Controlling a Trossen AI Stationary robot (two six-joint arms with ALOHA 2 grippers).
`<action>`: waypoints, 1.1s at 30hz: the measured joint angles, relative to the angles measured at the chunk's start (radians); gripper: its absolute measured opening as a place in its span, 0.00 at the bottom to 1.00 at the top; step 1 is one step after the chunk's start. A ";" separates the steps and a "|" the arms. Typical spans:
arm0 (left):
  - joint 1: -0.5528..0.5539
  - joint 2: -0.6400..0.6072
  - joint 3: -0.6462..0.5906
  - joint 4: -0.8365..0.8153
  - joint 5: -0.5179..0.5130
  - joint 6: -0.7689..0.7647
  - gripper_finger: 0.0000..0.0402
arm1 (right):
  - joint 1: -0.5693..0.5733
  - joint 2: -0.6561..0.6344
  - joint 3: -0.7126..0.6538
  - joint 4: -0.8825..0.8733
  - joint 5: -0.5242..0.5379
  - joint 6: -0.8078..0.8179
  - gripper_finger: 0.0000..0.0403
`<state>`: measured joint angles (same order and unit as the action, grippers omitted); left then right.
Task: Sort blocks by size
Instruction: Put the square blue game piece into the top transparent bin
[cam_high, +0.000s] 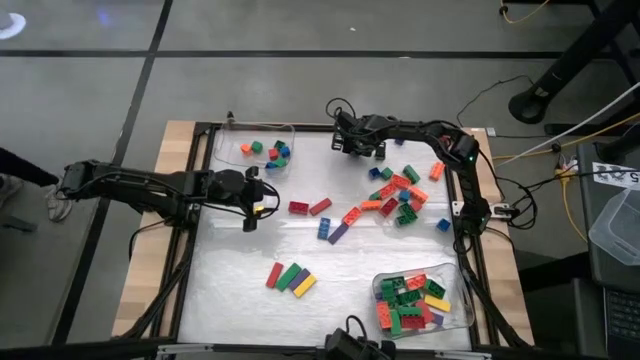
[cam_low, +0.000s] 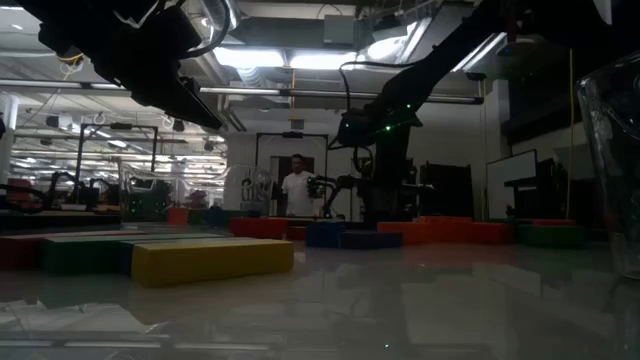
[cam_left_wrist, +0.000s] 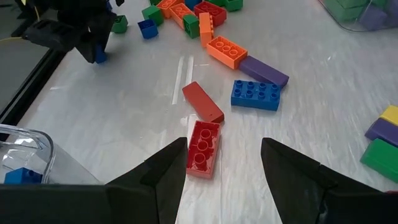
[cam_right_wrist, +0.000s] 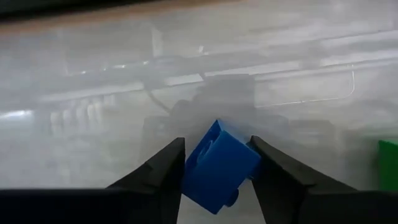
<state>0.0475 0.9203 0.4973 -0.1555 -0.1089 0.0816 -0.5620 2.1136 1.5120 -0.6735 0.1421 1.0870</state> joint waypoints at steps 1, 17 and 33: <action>0.000 0.000 0.000 0.000 0.000 0.000 0.48 | 0.005 0.000 0.000 0.003 -0.007 -0.017 0.42; 0.000 -0.035 0.000 0.010 -0.002 -0.024 0.48 | 0.112 0.000 -0.001 0.724 -0.397 -0.157 0.40; 0.000 -0.123 0.001 0.014 -0.001 -0.026 0.48 | 0.185 0.000 -0.001 0.926 -0.125 -0.285 0.41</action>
<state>0.0475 0.7975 0.4984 -0.1416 -0.1101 0.0559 -0.3771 2.1136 1.5112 0.2522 0.0169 0.8021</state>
